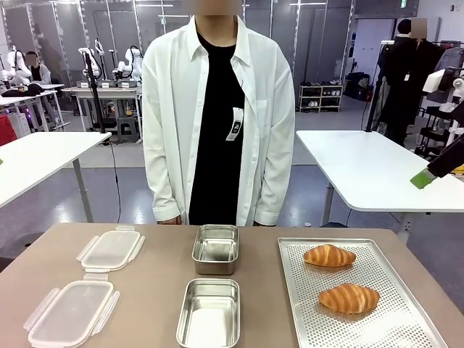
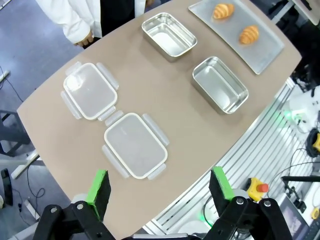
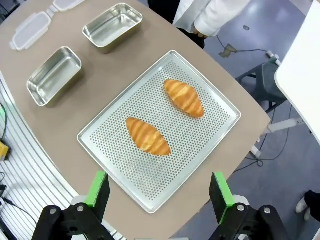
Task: Place the bread into the airtight container.
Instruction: Pick up a Butter Roll and place it into an empty Airtight Container.
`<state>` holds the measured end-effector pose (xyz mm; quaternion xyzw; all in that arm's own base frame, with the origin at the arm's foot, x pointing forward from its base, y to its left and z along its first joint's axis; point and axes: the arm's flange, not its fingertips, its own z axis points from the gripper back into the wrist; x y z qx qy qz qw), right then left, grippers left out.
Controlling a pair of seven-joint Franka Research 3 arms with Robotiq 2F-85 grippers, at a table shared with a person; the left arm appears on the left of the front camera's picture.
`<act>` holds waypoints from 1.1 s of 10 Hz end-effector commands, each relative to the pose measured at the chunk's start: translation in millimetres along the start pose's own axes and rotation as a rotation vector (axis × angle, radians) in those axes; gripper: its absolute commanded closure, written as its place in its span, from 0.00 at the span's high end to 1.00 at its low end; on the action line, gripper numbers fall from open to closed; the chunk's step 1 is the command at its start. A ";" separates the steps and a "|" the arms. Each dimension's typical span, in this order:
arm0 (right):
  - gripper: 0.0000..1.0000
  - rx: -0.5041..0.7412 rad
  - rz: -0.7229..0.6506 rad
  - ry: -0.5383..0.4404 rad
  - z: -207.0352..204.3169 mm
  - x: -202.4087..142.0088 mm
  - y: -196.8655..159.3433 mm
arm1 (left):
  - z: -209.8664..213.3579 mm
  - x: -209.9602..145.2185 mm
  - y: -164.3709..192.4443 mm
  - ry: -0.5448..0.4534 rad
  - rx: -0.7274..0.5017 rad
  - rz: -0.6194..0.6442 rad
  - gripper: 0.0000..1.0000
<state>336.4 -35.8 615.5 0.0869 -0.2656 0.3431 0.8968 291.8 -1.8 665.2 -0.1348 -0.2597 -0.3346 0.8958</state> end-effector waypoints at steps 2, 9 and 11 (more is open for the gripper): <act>1.00 0.005 0.137 0.079 -2.9 18.0 4.5 | 0.3 0.7 -0.3 0.003 -0.003 -0.019 1.00; 1.00 0.061 0.814 0.271 -118.9 39.7 51.8 | 0.3 0.7 -0.3 0.003 -0.003 -0.019 1.00; 1.00 0.056 0.806 0.305 -160.9 30.6 46.5 | 0.3 0.7 -0.3 0.003 -0.003 -0.019 1.00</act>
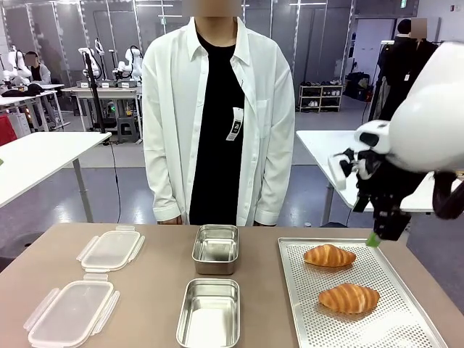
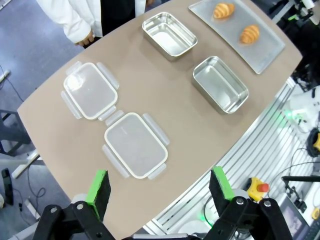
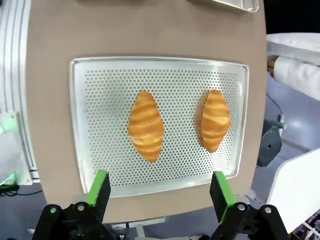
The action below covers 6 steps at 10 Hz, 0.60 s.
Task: Place the bread into the airtight container.
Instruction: Pick up a Butter Roll and place it into an empty Airtight Container.
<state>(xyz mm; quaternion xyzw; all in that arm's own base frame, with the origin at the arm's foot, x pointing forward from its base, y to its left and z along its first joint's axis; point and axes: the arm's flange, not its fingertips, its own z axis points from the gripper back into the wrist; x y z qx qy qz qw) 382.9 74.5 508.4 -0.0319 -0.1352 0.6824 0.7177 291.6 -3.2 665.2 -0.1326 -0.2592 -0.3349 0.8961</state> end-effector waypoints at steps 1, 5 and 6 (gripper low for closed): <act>1.00 0.002 -0.011 0.037 -37.1 -5.9 -8.8 | 0.8 0.1 0.8 0.001 -0.006 -0.018 1.00; 1.00 0.039 -0.035 0.109 -107.8 -13.8 -23.6 | 0.8 0.1 0.8 0.001 -0.006 -0.018 1.00; 1.00 0.036 -0.040 0.130 -121.0 -16.2 -24.9 | 0.8 0.1 0.8 0.001 -0.006 -0.018 1.00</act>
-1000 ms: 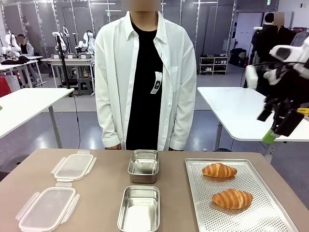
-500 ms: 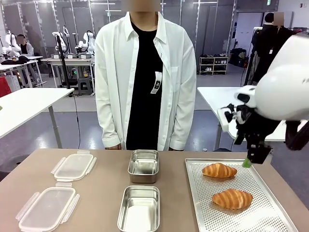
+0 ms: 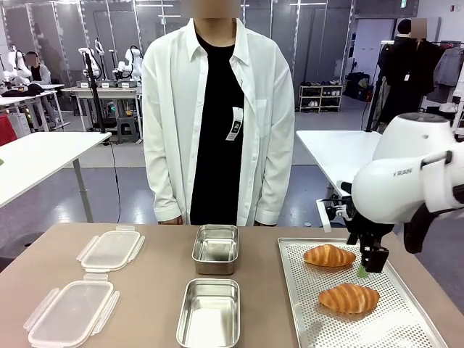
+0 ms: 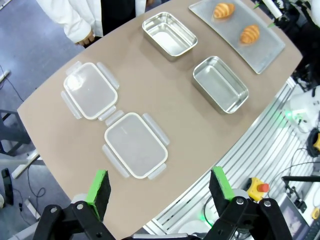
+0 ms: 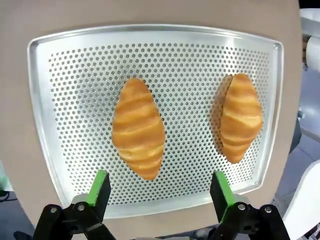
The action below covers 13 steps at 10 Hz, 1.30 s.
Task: Place the bread into the airtight container.
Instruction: Pick up a Butter Roll and place it into an empty Airtight Container.
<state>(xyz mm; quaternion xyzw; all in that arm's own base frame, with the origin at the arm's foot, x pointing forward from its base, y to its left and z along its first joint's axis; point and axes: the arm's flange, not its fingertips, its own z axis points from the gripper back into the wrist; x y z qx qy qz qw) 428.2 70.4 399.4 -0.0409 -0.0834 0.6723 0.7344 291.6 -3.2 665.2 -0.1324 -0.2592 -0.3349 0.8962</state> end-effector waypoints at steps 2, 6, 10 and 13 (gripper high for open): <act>1.00 -0.008 -0.008 0.024 -24.9 0.1 -6.9 | 0.7 0.1 0.8 0.001 -0.006 -0.018 1.00; 1.00 -0.004 -0.021 0.039 -51.9 -3.9 -9.0 | 0.7 0.1 0.8 0.001 -0.006 -0.018 1.00; 1.00 0.037 -0.029 0.051 -76.9 -7.7 -5.8 | 0.7 0.1 0.8 0.001 -0.006 -0.018 1.00; 1.00 0.102 -0.029 0.056 -92.2 -8.6 -5.1 | 0.7 0.1 0.8 0.001 -0.006 -0.018 1.00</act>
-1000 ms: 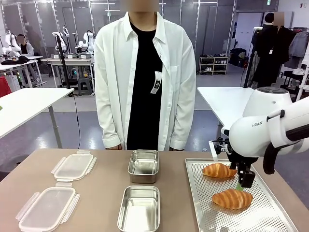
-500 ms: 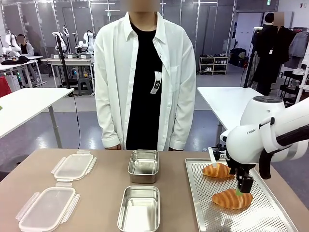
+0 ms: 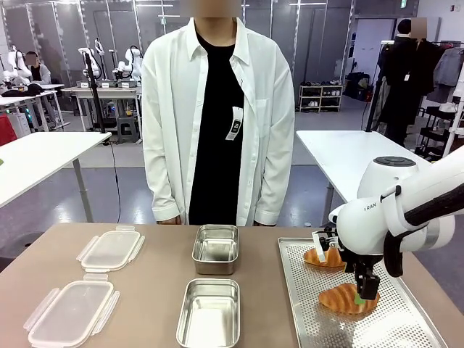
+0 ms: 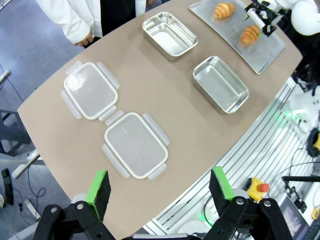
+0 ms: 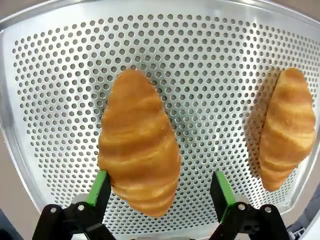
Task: Place the bread into the airtight container.
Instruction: Pick up a Butter Roll and place it into an empty Airtight Container.
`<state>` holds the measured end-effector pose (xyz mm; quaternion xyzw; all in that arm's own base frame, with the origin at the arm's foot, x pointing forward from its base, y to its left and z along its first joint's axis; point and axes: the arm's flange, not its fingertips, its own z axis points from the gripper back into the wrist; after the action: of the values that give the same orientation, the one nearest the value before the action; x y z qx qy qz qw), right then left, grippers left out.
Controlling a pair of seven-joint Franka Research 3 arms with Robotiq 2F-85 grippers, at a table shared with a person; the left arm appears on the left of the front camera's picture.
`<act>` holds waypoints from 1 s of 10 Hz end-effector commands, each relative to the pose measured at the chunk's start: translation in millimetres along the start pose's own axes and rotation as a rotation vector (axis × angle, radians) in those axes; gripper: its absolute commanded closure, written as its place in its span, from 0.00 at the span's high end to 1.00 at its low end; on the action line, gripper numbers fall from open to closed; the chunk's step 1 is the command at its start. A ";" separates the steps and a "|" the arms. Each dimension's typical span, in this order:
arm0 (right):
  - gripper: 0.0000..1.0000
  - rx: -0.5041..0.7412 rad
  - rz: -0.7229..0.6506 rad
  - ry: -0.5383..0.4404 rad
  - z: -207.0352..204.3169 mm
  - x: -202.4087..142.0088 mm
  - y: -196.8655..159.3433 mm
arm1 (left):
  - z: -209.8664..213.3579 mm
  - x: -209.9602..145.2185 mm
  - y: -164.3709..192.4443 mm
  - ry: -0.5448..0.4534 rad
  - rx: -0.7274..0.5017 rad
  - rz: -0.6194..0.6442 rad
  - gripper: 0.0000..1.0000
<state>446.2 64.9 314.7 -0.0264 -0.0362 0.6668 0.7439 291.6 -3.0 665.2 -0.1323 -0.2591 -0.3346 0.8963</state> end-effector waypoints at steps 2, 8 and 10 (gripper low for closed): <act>1.00 0.036 -0.025 0.002 -15.9 1.4 -1.3 | 0.7 0.2 0.7 0.000 -0.007 -0.018 1.00; 0.61 0.030 -0.041 -0.007 -11.1 1.2 -2.7 | 0.7 0.2 0.7 0.000 -0.007 -0.018 1.00; 0.42 0.029 -0.052 0.001 -2.2 2.3 -3.2 | 0.7 0.2 0.7 0.000 -0.007 -0.018 1.00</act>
<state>448.7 64.0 306.5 -0.0174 -0.0279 0.6604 0.7502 291.6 -3.0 665.2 -0.1323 -0.2591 -0.3346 0.8963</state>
